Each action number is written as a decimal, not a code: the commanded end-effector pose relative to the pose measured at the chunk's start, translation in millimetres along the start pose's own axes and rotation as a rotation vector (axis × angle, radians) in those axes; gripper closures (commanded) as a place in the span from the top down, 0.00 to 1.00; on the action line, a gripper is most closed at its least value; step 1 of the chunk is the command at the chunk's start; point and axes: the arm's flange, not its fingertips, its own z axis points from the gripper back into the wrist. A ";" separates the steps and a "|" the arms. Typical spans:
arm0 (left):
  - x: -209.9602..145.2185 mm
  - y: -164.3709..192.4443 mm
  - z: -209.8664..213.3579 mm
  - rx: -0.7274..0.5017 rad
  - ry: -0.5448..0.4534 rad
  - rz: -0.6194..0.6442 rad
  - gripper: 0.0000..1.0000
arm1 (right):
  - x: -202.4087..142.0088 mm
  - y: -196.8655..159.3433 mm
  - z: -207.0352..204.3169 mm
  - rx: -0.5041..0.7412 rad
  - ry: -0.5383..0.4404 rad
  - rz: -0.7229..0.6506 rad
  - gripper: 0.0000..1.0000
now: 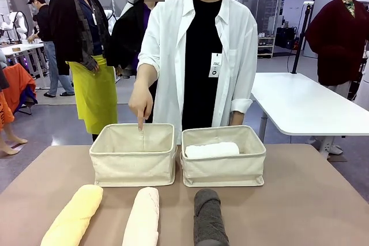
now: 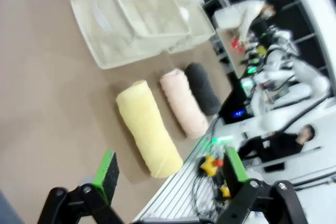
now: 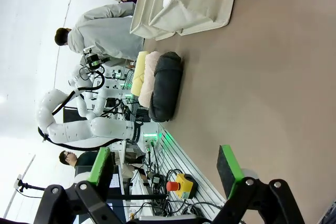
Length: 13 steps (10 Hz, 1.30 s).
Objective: Divide the towels into two baskets.
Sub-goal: Pick up one hotel-folded towel from the bottom of the table and place it in the Fabric basket indicated by the person.
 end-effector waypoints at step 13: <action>-18.0 -79.9 -242.2 0.586 0.511 -0.064 1.00 | -2.9 2.6 2.0 0.005 0.001 0.022 1.00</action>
